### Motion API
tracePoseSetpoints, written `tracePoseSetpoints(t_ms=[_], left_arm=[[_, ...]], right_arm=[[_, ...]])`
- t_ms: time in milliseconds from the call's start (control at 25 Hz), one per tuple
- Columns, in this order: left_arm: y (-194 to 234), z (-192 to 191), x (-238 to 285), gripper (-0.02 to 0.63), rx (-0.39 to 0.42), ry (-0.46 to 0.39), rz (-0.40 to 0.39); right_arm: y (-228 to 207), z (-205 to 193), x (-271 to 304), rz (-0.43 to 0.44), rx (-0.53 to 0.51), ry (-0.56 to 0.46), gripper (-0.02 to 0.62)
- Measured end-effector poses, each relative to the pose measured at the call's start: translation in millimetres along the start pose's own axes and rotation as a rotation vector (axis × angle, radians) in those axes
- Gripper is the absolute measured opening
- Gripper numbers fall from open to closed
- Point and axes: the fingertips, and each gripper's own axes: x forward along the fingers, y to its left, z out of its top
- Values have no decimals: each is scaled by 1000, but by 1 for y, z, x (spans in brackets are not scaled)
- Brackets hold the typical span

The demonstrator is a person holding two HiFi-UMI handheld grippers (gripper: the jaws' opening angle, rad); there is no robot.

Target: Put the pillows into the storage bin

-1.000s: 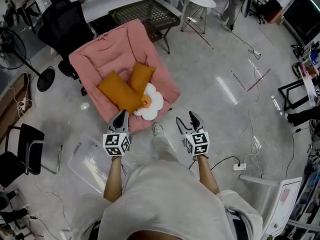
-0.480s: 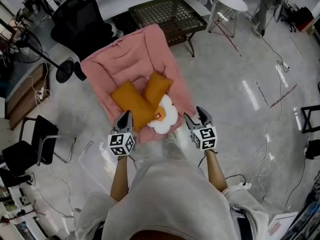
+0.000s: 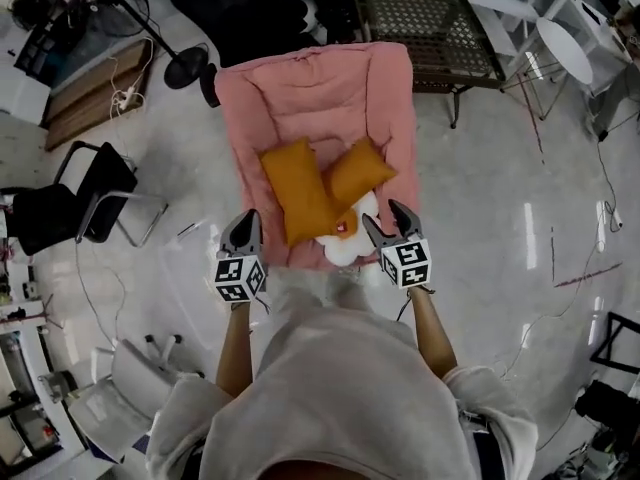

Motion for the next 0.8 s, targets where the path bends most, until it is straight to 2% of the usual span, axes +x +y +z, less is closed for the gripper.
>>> tracePoseSetpoints(t_ms=[160, 400, 600, 800], left_arm=[[21, -15, -6, 12, -35, 16, 79], [43, -40, -3, 12, -89, 52, 128], [56, -61, 13, 12, -124, 78, 98], [73, -79, 33, 12, -137, 97, 33]], right_arm=[[17, -5, 41, 107, -20, 38, 277], [40, -30, 96, 212, -17, 131, 328], [56, -51, 130, 236, -9, 196, 379], [69, -75, 162, 209, 5, 244, 414]])
